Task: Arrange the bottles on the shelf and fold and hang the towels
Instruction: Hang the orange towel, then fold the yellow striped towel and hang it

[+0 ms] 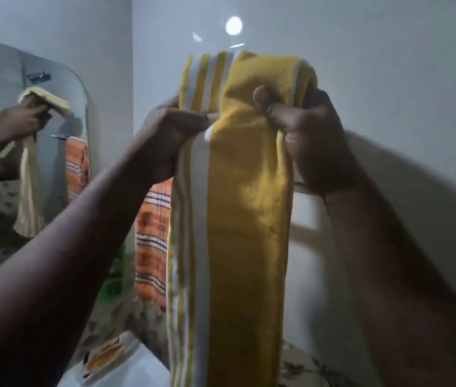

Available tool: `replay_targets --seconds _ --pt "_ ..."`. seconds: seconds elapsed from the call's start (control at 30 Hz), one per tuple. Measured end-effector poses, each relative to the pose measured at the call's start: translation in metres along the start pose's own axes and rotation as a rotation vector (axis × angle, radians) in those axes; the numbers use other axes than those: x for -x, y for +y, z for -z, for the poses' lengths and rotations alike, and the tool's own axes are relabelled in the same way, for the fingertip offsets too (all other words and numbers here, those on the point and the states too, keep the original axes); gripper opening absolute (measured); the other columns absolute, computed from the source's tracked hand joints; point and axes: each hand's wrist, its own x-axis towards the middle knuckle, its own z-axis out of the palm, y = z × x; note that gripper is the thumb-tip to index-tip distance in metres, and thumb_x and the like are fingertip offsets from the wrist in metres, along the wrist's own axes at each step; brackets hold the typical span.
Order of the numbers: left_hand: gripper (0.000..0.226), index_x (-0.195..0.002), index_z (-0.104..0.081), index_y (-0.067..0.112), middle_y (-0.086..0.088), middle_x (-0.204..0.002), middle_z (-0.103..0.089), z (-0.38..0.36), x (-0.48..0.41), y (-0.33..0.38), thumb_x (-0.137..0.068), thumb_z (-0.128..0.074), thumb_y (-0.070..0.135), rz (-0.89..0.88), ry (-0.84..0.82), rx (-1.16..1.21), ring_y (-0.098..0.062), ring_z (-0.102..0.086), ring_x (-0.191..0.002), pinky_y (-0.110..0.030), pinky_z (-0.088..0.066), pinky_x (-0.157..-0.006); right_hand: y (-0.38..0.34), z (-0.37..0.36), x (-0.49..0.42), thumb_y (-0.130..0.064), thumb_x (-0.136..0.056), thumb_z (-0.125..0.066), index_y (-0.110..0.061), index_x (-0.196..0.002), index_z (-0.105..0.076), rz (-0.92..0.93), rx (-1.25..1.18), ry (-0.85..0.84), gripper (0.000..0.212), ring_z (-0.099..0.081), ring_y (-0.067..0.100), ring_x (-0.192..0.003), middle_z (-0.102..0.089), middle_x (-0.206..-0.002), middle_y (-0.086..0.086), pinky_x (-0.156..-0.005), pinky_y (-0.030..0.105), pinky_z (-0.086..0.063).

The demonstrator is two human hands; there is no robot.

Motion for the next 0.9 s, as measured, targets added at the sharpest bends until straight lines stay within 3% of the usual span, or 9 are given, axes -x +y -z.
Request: replay_targets --seconds 0.07,0.17,0.23,0.37,0.5,0.63,0.73,0.8,0.9 --pt "0.025 -0.107 -0.074 0.003 -0.008 -0.09 -0.08 0.003 -0.019 -0.003 -0.084 -0.063 0.002 0.13 -0.042 -0.025 -0.021 -0.077 -0.074 -0.032 -0.062 -0.069 0.001 0.005 -0.015 -0.027 -0.095 -0.073 -0.013 -0.09 -0.079 -0.016 0.108 0.09 0.016 -0.075 0.016 -0.088 -0.078 -0.089 -0.003 -0.086 0.038 -0.06" --pt "0.023 -0.104 -0.073 0.006 -0.009 -0.09 -0.08 0.007 -0.033 -0.024 -0.087 -0.063 -0.006 0.233 -0.045 -0.139 -0.022 -0.077 -0.073 -0.032 -0.062 -0.068 0.013 0.019 -0.019 -0.058 -0.078 -0.078 -0.018 -0.052 -0.049 -0.187 0.38 0.238 0.057 -0.044 0.016 -0.063 -0.042 -0.06 -0.005 -0.067 0.036 -0.038" --pt "0.021 -0.105 -0.069 0.003 -0.012 -0.094 -0.078 0.006 -0.031 -0.039 -0.086 -0.07 -0.005 0.283 -0.015 -0.207 -0.026 -0.076 -0.078 -0.032 -0.061 -0.071 0.019 0.028 -0.009 -0.063 -0.071 -0.078 -0.011 -0.056 -0.044 -0.264 0.563 0.24 0.064 -0.04 0.018 -0.059 -0.038 -0.061 0.002 -0.061 0.039 -0.038" --pt "0.015 -0.083 -0.069 0.005 -0.003 -0.068 -0.073 0.005 -0.027 -0.055 -0.081 -0.083 0.009 0.249 0.067 -0.376 -0.021 -0.071 -0.064 -0.022 -0.052 -0.051 0.024 0.026 0.009 -0.05 -0.077 -0.085 -0.009 -0.065 -0.057 -0.358 0.894 0.344 0.051 -0.071 0.021 -0.063 -0.064 -0.063 -0.001 -0.067 0.042 -0.061" --pt "0.059 -0.118 -0.06 0.012 0.0 -0.109 -0.065 0.007 -0.033 -0.061 -0.076 -0.09 0.042 0.15 0.193 -0.611 -0.023 -0.063 -0.097 -0.034 -0.05 -0.076 0.019 0.013 0.012 -0.048 -0.079 -0.082 -0.021 -0.088 -0.062 -0.307 1.297 0.45 0.035 -0.067 0.026 -0.093 -0.07 -0.09 -0.004 -0.076 0.032 -0.048" --pt "0.07 -0.127 -0.049 0.016 -0.002 -0.112 -0.057 0.005 -0.032 -0.064 -0.08 -0.084 0.053 0.143 0.177 -0.661 -0.024 -0.056 -0.098 -0.033 -0.044 -0.077 0.018 -0.017 0.021 -0.057 -0.082 -0.074 -0.029 -0.103 -0.071 -0.06 1.397 0.178 0.035 -0.065 0.022 -0.1 -0.071 -0.104 -0.006 -0.086 0.036 -0.052" --pt "0.066 -0.125 -0.048 0.017 -0.007 -0.113 -0.063 0.005 -0.033 -0.073 -0.083 -0.08 0.056 0.11 0.188 -0.656 -0.026 -0.063 -0.098 -0.04 -0.056 -0.08 0.029 -0.038 0.024 -0.065 -0.094 -0.058 -0.03 -0.115 -0.073 -0.208 1.494 -0.055 0.044 -0.065 0.024 -0.106 -0.074 -0.11 -0.002 -0.081 0.036 -0.049" --pt "0.062 -0.126 -0.048 0.019 -0.007 -0.113 -0.064 0.007 -0.022 -0.087 -0.085 -0.078 0.055 -0.013 0.27 -0.645 -0.027 -0.064 -0.099 -0.041 -0.056 -0.082 0.039 -0.042 0.027 -0.064 -0.099 -0.048 -0.026 -0.118 -0.07 -0.219 1.603 -0.093 0.047 -0.065 0.03 -0.105 -0.073 -0.11 0.003 -0.075 0.038 -0.044" --pt "0.051 -0.127 -0.051 0.019 0.0 -0.114 -0.059 0.011 0.015 -0.115 -0.089 -0.079 0.038 -0.29 0.47 -0.561 -0.014 -0.058 -0.097 -0.022 -0.044 -0.073 0.045 -0.04 0.029 -0.056 -0.102 -0.051 -0.023 -0.12 -0.068 -0.21 1.603 -0.08 0.041 -0.065 0.029 -0.11 -0.073 -0.114 0.002 -0.082 0.04 -0.043"
